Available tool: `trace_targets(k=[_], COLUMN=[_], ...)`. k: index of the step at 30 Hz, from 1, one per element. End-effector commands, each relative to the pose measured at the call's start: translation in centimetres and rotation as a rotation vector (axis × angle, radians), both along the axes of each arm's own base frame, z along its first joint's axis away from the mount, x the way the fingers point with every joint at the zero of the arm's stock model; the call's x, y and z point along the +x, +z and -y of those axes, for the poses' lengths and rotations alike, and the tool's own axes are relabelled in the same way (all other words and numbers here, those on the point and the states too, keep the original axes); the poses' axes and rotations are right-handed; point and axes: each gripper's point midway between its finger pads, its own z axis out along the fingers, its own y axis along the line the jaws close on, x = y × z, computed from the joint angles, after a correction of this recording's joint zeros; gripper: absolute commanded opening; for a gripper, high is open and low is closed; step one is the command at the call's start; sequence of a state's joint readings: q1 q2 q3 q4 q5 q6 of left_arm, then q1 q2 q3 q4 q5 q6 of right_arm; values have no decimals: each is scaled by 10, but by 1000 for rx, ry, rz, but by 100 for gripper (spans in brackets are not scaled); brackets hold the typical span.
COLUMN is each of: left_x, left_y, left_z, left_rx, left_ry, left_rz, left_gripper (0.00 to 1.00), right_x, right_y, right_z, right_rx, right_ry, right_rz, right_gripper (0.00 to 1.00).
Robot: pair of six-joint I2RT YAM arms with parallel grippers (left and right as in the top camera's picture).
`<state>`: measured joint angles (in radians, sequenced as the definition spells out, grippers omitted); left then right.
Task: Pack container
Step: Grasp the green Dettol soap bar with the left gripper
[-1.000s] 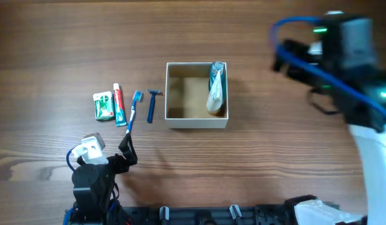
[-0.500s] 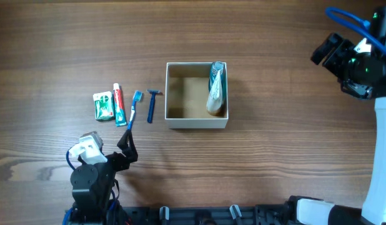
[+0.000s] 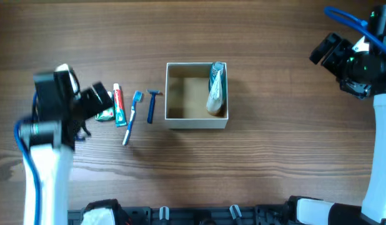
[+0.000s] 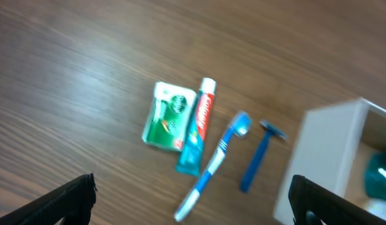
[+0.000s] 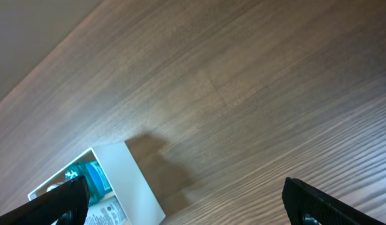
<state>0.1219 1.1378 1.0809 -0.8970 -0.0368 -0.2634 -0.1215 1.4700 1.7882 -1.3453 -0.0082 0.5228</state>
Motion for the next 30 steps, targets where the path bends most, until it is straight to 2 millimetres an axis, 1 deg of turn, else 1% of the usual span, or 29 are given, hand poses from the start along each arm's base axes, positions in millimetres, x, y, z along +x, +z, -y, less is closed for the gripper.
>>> trace_targets(k=[1,4,5,7,9,11,13,16,17,19,21,22,25,27,29,30], left_x=[27,41,43,41,40,42,46,52,55,56,57,59,59,59,57,56], left_y=[-42,-82,-94,-123,-142,-154,-163,-172,-178,-187,-194,-198,-205,-207,-206,-204], left_z=[-21,-26,-23,-21,-21,-22,-29,-30,-31,-32,-34,-34,-35,-34,-34,-34], left_rx=[34,15,12,21,12,11,40,44,47,57,63,63,62,60,58,57], left_ry=[-37,-39,-80,-160,-170,-170,-155,-155,-164,-182,-185,-185,-188,-189,-188,-188], left_rz=[-135,-226,-257,-350,-400,-421,-432,-428,-430,-445,-454,-455,-464,-469,-472,-474], left_gripper=[100,100,100,100,100,100,99,93,90,87,80,74,70,53,32,26], right_x=[1,1,1,1,1,1,1,1,1,1,1,1,1,1,1,1], right_y=[-5,-5,-5,-5,-5,-5,-5,-5,-5,-5,-5,-5,-5,-5,-5,-5], right_z=[0,0,0,0,0,0,0,0,0,0,0,0,0,0,0,0], right_rx=[10,10,10,9,10,10,9,9,10,9,9,9,10,9,10,9], right_ry=[0,0,0,-1,0,0,0,-1,0,-1,-1,0,0,-1,0,-1], right_rz=[-14,-14,-14,-14,-14,-14,-14,-14,-14,-14,-14,-14,-14,-14,-14,-14], right_gripper=[100,100,100,100,100,100,100,100,100,100,100,100,100,100,100,100])
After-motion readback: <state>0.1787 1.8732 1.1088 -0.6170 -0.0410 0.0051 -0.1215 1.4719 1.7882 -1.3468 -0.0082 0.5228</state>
